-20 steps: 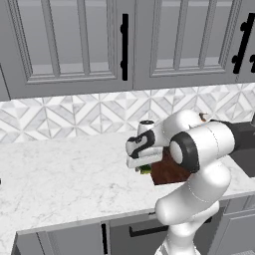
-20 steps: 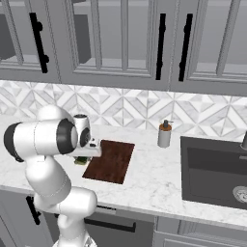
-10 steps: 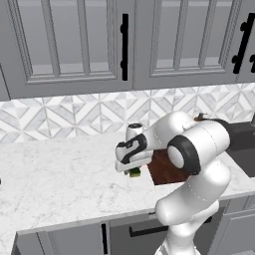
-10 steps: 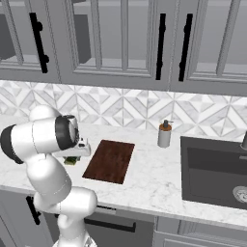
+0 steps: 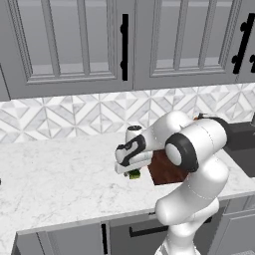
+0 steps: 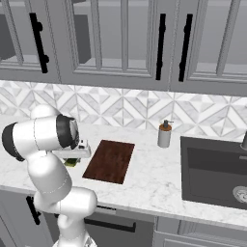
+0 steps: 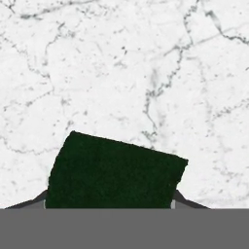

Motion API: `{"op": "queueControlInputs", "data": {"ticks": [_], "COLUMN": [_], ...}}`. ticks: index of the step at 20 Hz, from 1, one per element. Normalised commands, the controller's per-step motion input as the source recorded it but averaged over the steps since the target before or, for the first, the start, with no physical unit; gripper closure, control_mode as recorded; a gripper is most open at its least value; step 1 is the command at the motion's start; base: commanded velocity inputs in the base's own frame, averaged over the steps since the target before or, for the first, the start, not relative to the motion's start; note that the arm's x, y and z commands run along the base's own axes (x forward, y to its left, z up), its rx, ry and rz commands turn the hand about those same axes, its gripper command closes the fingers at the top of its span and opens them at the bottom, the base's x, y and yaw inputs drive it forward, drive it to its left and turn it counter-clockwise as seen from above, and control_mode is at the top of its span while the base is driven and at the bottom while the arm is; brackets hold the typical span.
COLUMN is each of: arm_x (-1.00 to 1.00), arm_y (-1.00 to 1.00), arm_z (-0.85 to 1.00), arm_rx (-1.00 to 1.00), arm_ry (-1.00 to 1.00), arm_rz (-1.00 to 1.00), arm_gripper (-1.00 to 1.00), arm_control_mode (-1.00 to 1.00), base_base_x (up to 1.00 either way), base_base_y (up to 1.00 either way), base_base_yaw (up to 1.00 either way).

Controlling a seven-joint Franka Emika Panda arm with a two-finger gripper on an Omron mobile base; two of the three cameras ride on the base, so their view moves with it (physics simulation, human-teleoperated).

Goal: Pick up the sponge from the counter and clean the cutting board by briefly scrubbing or pressing down on the cutting board. Once finished, release the sponge.

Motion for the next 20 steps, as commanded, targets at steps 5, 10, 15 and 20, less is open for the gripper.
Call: {"op": "queueControlInputs", "data": {"ticks": [5, 10, 15, 20], "arm_x": [0.0, 0.0, 0.0, 0.0], "arm_y": [0.0, 0.0, 0.0, 0.0], "arm_z": [-0.03, 0.0, 0.0, 0.0], "arm_rx": [0.0, 0.0, 0.0, 0.0], "arm_ry": [0.0, 0.0, 0.0, 0.0], "arm_rz": [0.0, 0.0, 0.0, 0.0], "arm_gripper": [1.0, -1.0, -1.0, -1.0], "arm_control_mode": [-1.0, -1.0, -1.0, -1.0], "base_base_x": [0.0, 0.0, 0.0, 0.0], "base_base_y": [0.0, 0.0, 0.0, 0.0], "base_base_yaw": [0.0, 0.0, 0.0, 0.0]}}
